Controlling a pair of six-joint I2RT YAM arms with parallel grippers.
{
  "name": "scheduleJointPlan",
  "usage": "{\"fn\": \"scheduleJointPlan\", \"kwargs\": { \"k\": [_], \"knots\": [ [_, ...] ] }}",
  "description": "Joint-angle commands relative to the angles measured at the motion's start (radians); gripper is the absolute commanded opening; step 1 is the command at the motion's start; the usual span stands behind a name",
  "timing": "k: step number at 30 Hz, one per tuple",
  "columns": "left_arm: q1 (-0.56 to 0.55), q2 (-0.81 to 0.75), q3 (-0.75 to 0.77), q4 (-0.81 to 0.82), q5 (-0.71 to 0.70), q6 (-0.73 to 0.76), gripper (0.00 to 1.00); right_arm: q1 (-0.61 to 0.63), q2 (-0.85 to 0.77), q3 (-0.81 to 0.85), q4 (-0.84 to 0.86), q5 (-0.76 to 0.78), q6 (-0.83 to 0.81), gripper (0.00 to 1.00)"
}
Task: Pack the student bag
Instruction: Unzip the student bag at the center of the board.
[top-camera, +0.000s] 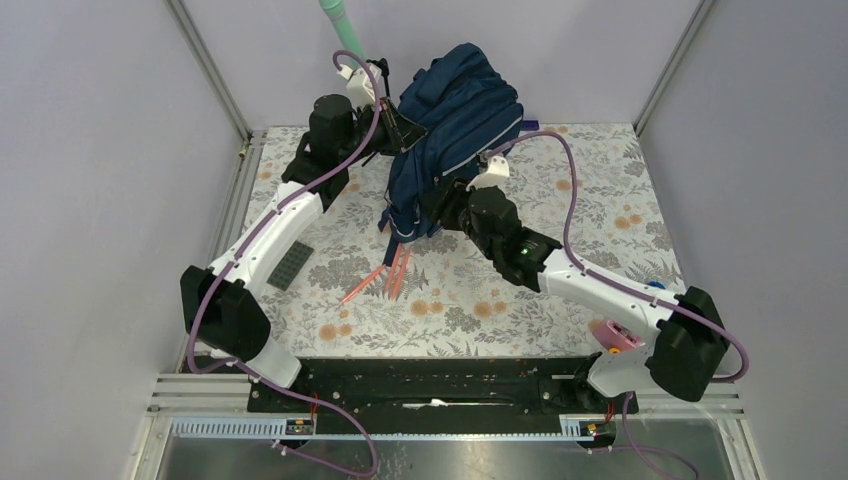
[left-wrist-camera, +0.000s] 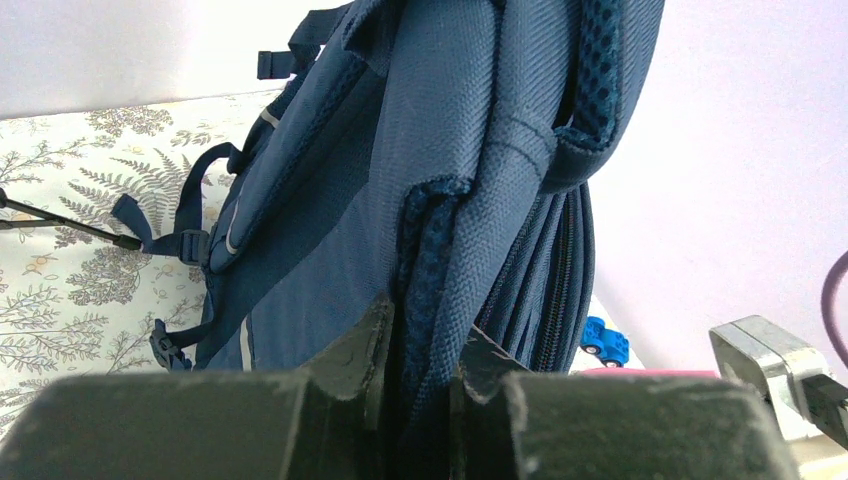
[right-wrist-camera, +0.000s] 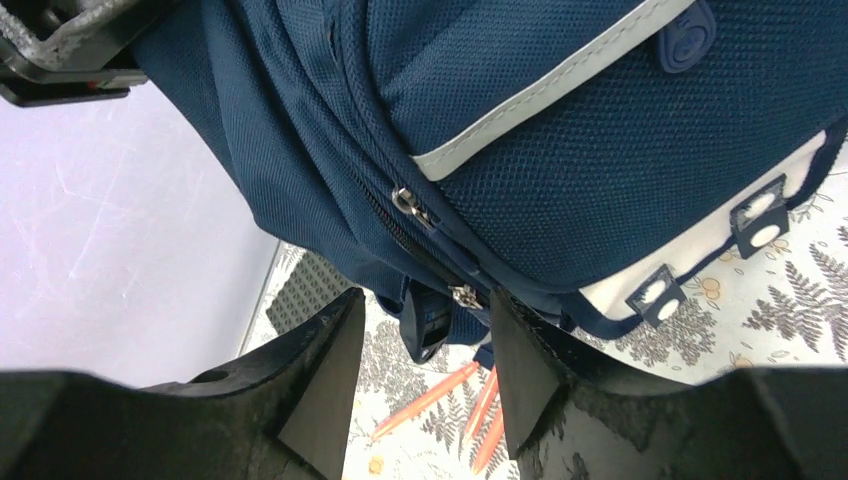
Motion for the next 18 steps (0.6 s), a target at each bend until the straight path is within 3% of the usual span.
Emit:
{"fn": "scheduleJointPlan", "kwargs": {
  "k": [1,8,18],
  "knots": [
    [0.013,-0.026,0.055,0.186,0.025,-0.039,0.00,0.004,0.026,-0.011,0.139,0.067,0.050,0.56],
    [0.012,-0.030,0.055,0.187,0.030,-0.038,0.00,-0.016,0.041,-0.033,0.206,0.070,0.092,0.49],
    [0.013,-0.028,0.058,0.187,0.042,-0.043,0.00,-0.042,0.061,-0.046,0.194,0.096,0.153,0.50]
  ]
}}
